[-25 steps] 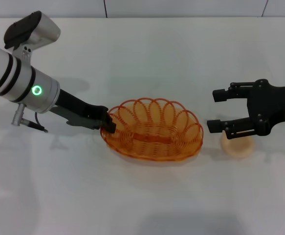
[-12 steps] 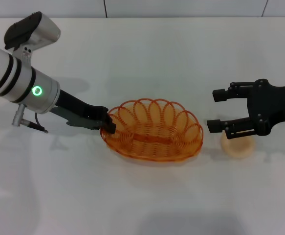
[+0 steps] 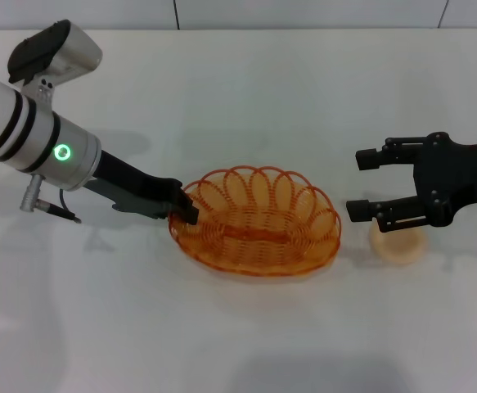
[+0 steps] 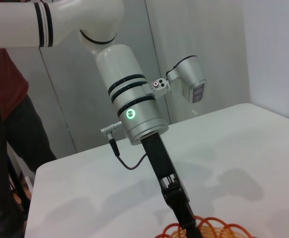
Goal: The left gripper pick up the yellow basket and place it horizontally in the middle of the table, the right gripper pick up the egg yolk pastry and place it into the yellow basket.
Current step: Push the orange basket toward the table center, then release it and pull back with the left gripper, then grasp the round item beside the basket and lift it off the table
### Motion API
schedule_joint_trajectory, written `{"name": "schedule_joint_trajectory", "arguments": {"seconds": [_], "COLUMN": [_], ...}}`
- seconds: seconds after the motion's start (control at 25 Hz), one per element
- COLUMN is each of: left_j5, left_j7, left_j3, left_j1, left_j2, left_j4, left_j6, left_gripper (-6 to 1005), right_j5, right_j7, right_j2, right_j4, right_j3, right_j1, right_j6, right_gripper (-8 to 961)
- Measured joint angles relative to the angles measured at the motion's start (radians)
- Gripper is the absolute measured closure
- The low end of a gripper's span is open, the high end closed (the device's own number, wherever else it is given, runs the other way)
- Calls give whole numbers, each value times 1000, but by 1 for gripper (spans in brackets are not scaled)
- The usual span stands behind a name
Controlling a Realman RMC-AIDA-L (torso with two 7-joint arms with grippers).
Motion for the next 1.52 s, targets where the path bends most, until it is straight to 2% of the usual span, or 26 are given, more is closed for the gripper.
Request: {"name": "schedule_joint_trajectory", "arguments": {"seconds": [0.28,0.48,0.52,0.68,0.8,0.92,1.04,1.2,1.36,1.52], "left_j5": [-4,-7,-7,-32,-96,-181,-269,-325,-335,-348], "left_j7": [7,8,8,30,71,126,177,206,259,326], "left_j3": [-2,-10,-10,-11,-11,-11,-12,-12,-12,-10], "left_j1": [3,31,31,86,123,147,161,176,173,169], "left_j2": [0,9,9,18,23,36,48,53,69,74], "left_j4": [8,69,69,209,285,313,322,353,391,430], "left_j6": [0,-6,-6,-13,-26,-36,-38,-31,61,175], "left_gripper": [713,625,585,427,311,195,155,132,134,136], "right_j5": [0,2,2,4,4,4,4,4,-6,-47], "right_j7": [-1,-2,-2,-3,-2,2,4,24,46,106], "right_j2": [0,0,0,0,0,0,0,-1,-5,-9], "right_j4": [0,0,0,1,5,7,7,6,7,2], "right_j3": [0,0,1,6,8,8,8,9,12,12], "right_j1": [0,-4,-5,-8,-8,-9,-9,-5,-2,5], "right_j6": [0,0,0,0,3,7,8,11,27,46], "right_gripper": [139,140,140,142,143,144,145,147,148,150]}}
